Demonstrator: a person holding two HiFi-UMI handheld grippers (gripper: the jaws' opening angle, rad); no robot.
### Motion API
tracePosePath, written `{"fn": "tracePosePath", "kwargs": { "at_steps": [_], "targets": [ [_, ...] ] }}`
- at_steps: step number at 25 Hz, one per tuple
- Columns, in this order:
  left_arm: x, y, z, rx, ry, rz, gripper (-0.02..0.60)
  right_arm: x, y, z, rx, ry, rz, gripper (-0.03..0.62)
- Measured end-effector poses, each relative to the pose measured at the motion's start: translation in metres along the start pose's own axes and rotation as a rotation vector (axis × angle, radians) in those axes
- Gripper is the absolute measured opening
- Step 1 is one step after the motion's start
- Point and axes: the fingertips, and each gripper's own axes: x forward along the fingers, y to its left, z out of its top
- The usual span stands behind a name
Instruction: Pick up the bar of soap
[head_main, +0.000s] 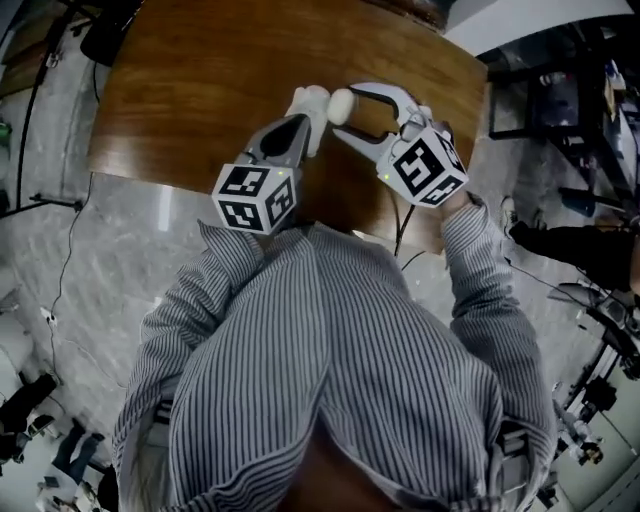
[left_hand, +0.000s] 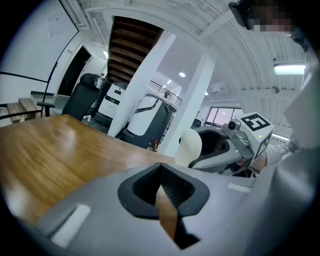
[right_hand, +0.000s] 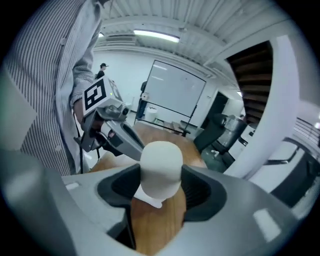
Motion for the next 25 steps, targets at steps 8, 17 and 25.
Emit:
{"fn": "tracePosePath", "kwargs": {
  "at_steps": [8,17,25],
  "targets": [
    [0.016,-0.026,0.0,0.073,0.046,-0.062,0.006,-0.03,0.005,-0.015,0.4,-0.087,-0.269,0.253],
    [0.019,-0.038,-0.003,0.071,0.056,-0.089,0.006,-0.053,0.016,-0.048,0.96,-0.29,-0.441,0.253],
    [0.02,-0.035,-0.016,0.024,0.091,-0.097,0.006,-0.042,0.022,-0.047,1.034,-0.314,-0.406,0.253]
  ]
}}
